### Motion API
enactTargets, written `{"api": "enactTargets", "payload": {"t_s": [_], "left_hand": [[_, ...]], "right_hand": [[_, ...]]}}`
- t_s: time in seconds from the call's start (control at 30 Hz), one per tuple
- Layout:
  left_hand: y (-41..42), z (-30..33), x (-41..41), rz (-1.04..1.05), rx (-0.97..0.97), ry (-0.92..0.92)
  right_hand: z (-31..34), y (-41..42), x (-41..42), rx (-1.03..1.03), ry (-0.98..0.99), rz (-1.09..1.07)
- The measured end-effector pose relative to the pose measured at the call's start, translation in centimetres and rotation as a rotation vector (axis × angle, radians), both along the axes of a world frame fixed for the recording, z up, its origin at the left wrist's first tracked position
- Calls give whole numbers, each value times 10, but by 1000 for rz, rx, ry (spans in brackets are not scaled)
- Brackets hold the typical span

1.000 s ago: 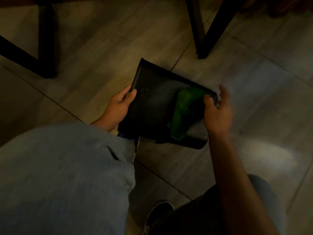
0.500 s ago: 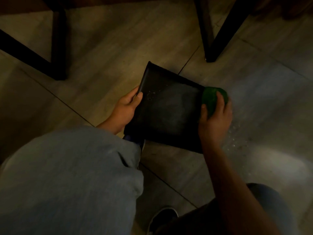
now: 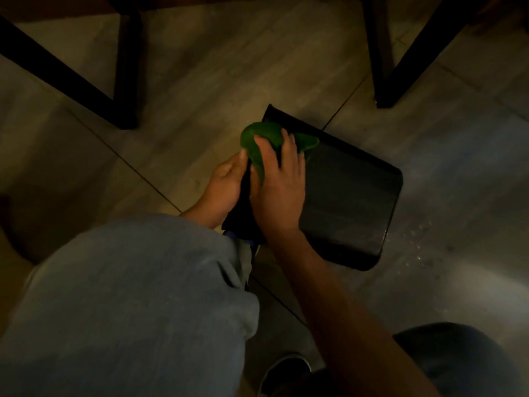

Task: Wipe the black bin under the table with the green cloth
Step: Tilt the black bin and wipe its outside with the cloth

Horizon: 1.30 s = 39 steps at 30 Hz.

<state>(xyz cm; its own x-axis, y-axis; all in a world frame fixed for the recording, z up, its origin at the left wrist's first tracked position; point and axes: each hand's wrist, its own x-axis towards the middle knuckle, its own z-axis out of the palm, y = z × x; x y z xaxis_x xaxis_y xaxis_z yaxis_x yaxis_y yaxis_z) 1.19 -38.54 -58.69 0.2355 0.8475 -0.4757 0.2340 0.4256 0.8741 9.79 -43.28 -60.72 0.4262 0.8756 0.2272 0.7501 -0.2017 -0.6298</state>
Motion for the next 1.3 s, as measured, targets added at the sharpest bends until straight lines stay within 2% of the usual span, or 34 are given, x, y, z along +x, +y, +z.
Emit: {"api": "enactTargets", "payload": {"t_s": [0.1, 0.17, 0.27, 0.33, 0.43, 0.57, 0.7, 0.8, 0.9, 0.97, 1.03, 1.1, 1.2, 1.3], "left_hand": [[3, -4, -3, -82, 36, 21], [5, -5, -5, -132, 57, 42], [5, -5, -7, -156, 69, 41], [4, -5, -6, -154, 78, 51], [3, -13, -9, -167, 102, 67], [-1, -7, -10, -170, 112, 21], [-2, -6, -11, -130, 136, 41], [1, -11, -9, -131, 155, 92], [4, -16, -9, -114, 155, 91], [6, -20, -9, -100, 127, 98], [6, -22, -9, -75, 90, 121], [7, -25, -11, -51, 36, 113], [7, -27, -13, -54, 40, 105], [4, -18, -13, -70, 51, 15]], "right_hand": [[-15, -31, 46, -86, -78, -59], [-23, -62, 94, -150, -62, -228], [-25, -93, 149, -132, 177, -556], [-25, -90, 155, -104, 273, -649], [-20, -66, 110, -96, 166, -560], [-5, -17, 16, 2, 53, -236], [-9, 17, 28, 28, -41, -96], [-22, 9, 92, -74, -73, -234], [-29, -47, 152, -156, 56, -481], [-26, -94, 153, -156, 190, -587], [-25, -121, 119, -152, 207, -627], [-23, -119, 66, -141, 167, -534], [-11, -83, -10, -78, 118, -279], [-3, -31, -21, -29, 52, -186]]}}
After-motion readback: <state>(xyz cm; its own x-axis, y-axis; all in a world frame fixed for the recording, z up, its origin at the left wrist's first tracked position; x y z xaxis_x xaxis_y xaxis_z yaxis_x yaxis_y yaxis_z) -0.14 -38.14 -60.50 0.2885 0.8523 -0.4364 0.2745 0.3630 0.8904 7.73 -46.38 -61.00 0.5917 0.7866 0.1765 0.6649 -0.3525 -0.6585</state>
